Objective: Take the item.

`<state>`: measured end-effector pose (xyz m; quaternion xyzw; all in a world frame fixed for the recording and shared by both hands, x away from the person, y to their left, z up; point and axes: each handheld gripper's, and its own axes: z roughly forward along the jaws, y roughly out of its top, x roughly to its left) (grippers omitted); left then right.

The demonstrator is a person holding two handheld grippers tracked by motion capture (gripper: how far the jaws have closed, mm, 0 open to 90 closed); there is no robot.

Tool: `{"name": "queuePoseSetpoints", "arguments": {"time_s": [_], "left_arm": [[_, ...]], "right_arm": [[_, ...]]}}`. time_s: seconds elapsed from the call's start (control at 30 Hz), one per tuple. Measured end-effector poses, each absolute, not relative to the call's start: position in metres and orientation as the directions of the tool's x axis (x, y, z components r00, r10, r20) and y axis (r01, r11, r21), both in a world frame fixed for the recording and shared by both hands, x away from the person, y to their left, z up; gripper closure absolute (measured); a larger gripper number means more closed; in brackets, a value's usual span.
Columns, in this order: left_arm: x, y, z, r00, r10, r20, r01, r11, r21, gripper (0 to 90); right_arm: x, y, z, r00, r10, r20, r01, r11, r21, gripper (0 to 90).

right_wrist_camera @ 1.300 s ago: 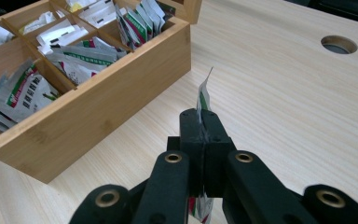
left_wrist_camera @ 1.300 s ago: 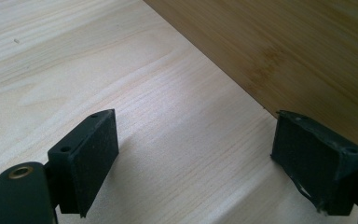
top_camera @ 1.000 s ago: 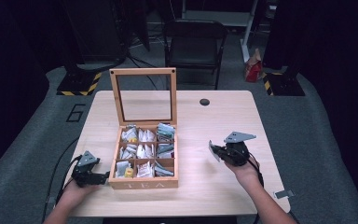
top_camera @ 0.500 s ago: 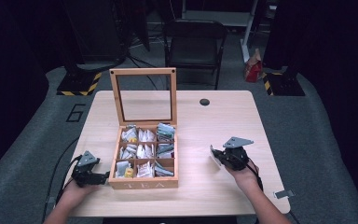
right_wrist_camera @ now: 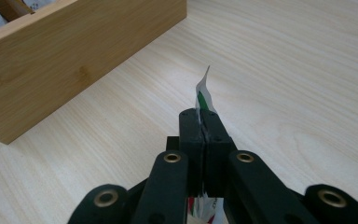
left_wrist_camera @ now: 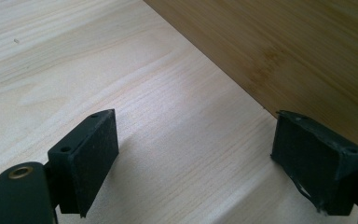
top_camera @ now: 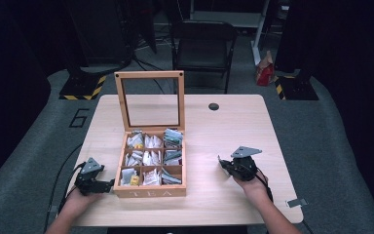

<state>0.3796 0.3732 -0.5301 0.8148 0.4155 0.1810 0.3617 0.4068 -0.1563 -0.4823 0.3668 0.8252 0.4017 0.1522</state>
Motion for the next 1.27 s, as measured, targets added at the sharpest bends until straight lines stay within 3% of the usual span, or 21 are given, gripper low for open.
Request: {"name": "queuePoseSetpoints", "arguments": {"time_s": [0.5, 0.87, 1.27], "left_arm": [[0.380, 0.373, -0.530, 0.589, 0.808, -0.006, 0.546, -0.393, 0.740, 14.0], [0.380, 0.373, -0.530, 0.590, 0.808, -0.005, 0.546, -0.394, 0.739, 14.0], [0.380, 0.373, -0.530, 0.590, 0.808, -0.006, 0.546, -0.394, 0.739, 14.0]], "right_arm": [[0.404, -0.149, -0.490, -0.710, 0.700, 0.080, 0.499, 0.420, 0.758, 84.4], [0.402, -0.143, -0.493, -0.715, 0.692, 0.099, 0.507, 0.416, 0.755, 59.1], [0.404, -0.152, -0.485, -0.678, 0.732, 0.067, 0.477, 0.370, 0.797, 44.6]]}}
